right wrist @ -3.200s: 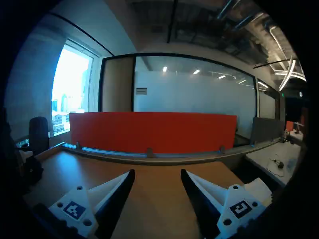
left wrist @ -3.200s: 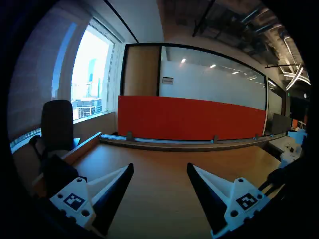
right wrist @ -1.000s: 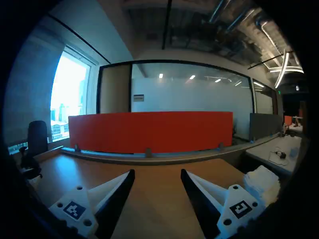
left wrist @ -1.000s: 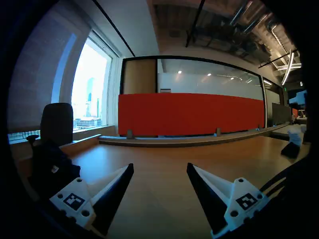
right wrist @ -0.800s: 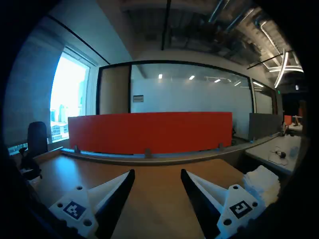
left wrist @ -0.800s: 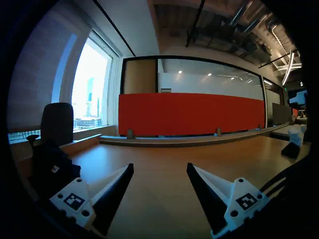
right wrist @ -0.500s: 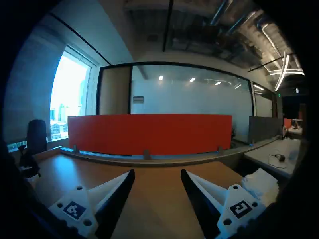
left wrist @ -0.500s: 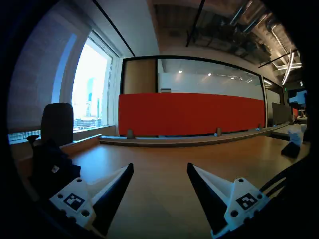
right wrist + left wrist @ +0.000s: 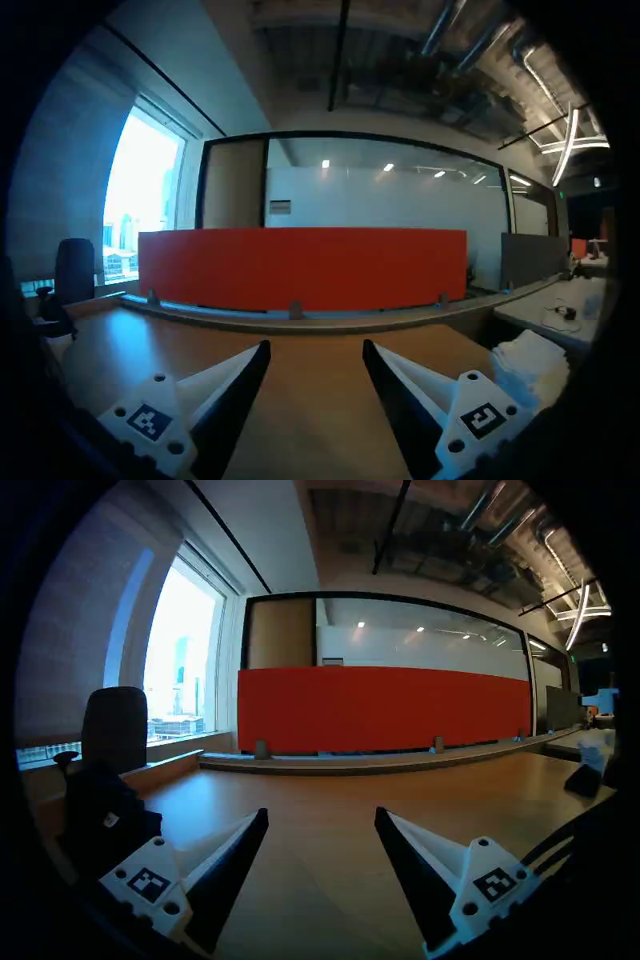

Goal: Fold towel

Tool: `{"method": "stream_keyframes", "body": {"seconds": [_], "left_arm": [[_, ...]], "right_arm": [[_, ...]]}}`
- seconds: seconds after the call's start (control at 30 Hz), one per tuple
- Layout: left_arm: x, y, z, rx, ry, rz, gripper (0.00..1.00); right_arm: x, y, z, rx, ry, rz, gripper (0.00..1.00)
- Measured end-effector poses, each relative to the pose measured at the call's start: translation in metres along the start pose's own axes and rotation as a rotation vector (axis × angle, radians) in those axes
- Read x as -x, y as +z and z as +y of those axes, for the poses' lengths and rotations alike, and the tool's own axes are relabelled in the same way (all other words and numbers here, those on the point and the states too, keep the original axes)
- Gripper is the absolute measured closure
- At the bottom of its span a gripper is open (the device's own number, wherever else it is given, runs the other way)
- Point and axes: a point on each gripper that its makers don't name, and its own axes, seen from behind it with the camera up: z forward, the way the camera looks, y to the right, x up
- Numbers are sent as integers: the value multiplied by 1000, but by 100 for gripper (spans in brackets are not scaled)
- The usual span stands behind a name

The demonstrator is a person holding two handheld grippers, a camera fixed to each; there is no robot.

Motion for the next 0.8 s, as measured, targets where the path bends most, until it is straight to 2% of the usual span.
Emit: {"method": "stream_keyframes", "body": {"seconds": [0.4,0.8], "left_arm": [[0,0,1,0,0,0,1],[-1,0,1,0,1,1,1]], "right_arm": [[42,1,28,24,52,5,11],[70,4,27,5,44,5,11]]}}
